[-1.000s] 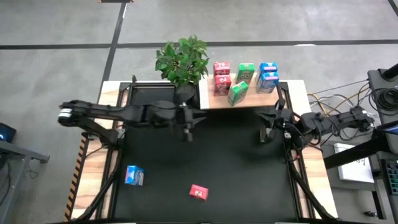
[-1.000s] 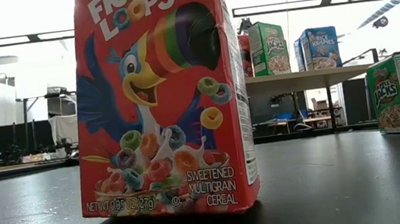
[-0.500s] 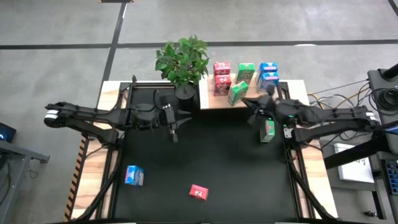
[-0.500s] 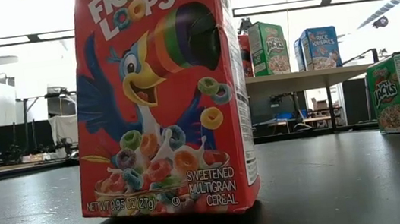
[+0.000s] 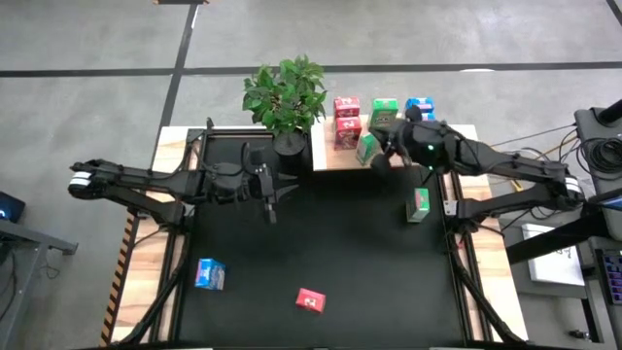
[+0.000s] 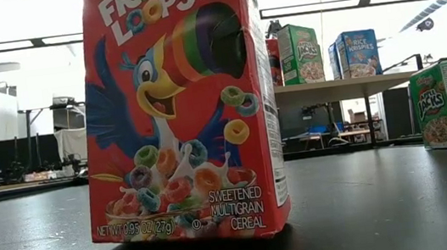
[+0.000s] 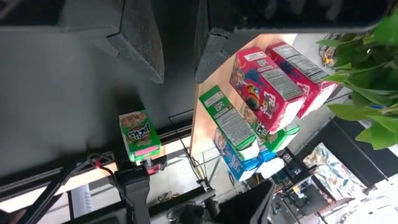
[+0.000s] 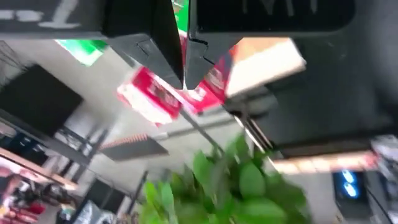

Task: Stack cereal on shelf
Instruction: Put the left green cereal box on the shelf

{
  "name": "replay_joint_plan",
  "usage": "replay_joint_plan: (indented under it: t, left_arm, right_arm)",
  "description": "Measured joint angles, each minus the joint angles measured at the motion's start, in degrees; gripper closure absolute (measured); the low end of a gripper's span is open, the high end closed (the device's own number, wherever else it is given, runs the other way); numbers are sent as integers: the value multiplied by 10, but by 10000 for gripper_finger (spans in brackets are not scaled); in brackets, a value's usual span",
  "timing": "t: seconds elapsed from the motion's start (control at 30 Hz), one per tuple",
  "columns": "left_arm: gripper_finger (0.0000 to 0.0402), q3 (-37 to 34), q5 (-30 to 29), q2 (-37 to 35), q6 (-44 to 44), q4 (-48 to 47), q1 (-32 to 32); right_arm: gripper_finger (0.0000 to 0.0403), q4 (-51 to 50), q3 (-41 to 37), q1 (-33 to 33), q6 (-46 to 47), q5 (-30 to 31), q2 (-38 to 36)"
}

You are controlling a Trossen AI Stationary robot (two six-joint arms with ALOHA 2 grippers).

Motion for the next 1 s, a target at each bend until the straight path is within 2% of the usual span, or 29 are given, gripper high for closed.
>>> replay_joint_plan:
  t: [0.3,0.73,1.0]
  left_arm:
    - [329,0,-1,0,12,-12,0]
    - [329,0,-2,0,15,-21,1]
    - [329,0,-16,0,10,-36,1]
  right_arm:
    - [394,-100,29,-25,6,0,34]
    - [394,-97,-16,-34,26,6,21]
    - [394,-99,-23,-38,50,34,21]
